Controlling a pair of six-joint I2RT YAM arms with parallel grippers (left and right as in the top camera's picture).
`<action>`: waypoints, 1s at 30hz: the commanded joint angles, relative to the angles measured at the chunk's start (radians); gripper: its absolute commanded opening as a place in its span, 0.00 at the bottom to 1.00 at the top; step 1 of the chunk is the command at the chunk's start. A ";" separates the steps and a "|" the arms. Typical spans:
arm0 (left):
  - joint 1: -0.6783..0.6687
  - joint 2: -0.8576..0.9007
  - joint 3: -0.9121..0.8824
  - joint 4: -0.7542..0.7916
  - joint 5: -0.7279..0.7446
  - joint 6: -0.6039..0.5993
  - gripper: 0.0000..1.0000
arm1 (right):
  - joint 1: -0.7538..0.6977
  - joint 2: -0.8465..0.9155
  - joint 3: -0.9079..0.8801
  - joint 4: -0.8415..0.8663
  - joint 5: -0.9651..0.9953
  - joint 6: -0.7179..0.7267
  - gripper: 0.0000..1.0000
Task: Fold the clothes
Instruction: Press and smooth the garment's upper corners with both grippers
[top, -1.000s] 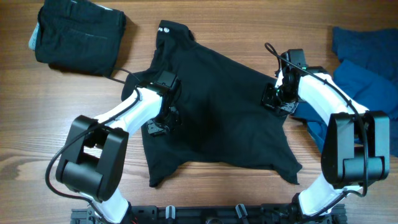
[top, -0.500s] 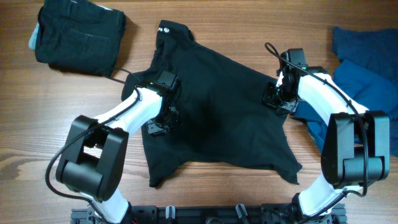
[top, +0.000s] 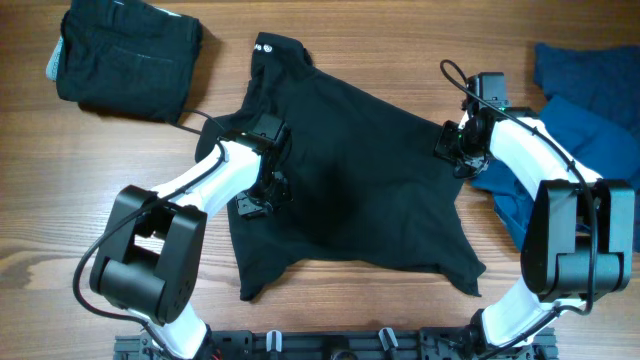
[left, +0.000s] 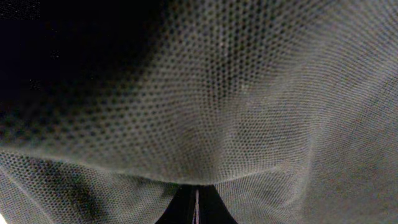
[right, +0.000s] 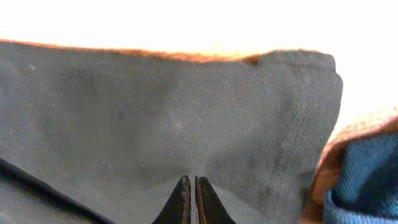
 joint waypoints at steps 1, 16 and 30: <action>0.008 0.011 -0.010 0.003 0.016 -0.010 0.04 | 0.002 0.032 0.000 0.027 -0.016 -0.019 0.04; 0.008 0.011 -0.010 0.003 0.016 -0.010 0.04 | 0.000 0.156 0.001 0.078 0.005 -0.042 0.04; 0.236 0.011 -0.010 -0.106 0.017 -0.160 0.04 | -0.066 0.157 0.005 0.197 0.065 -0.065 0.04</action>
